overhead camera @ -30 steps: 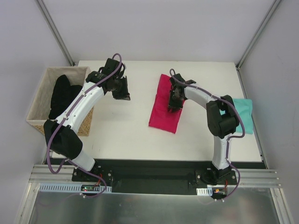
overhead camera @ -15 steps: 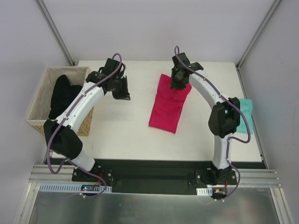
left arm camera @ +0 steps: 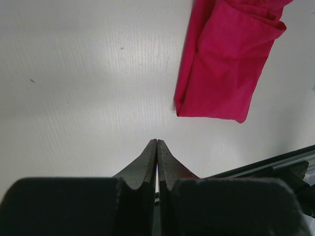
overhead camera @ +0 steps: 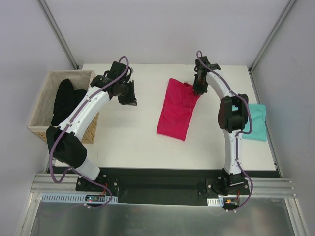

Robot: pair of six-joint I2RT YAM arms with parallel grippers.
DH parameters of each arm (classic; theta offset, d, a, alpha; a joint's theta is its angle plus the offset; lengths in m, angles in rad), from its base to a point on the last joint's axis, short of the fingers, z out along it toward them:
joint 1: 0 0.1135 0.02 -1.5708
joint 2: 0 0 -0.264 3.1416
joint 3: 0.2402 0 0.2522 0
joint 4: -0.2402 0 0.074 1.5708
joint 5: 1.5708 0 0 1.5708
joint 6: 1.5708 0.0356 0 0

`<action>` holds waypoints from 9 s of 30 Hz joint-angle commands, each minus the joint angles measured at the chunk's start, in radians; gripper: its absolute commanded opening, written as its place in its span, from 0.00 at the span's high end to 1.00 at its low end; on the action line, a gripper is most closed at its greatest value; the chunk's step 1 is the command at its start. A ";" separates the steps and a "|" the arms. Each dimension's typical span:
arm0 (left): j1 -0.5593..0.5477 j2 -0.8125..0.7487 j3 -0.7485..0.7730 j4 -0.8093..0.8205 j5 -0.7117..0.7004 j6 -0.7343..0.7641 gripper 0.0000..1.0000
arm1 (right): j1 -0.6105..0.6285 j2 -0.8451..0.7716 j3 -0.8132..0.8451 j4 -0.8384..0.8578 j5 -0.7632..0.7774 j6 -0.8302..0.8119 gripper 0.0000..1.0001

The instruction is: Fold and stack the t-shirts

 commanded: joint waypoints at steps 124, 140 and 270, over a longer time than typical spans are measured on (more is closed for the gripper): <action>-0.255 0.400 -0.101 0.215 0.188 0.036 0.78 | 0.578 -0.621 -0.903 0.060 0.243 0.456 0.56; -0.255 0.395 -0.134 0.218 0.171 0.022 0.80 | 0.578 -0.632 -0.938 0.074 0.234 0.470 0.55; -0.261 0.122 -0.321 0.183 0.139 0.014 1.00 | 0.645 -0.658 -0.894 0.051 0.262 0.531 0.99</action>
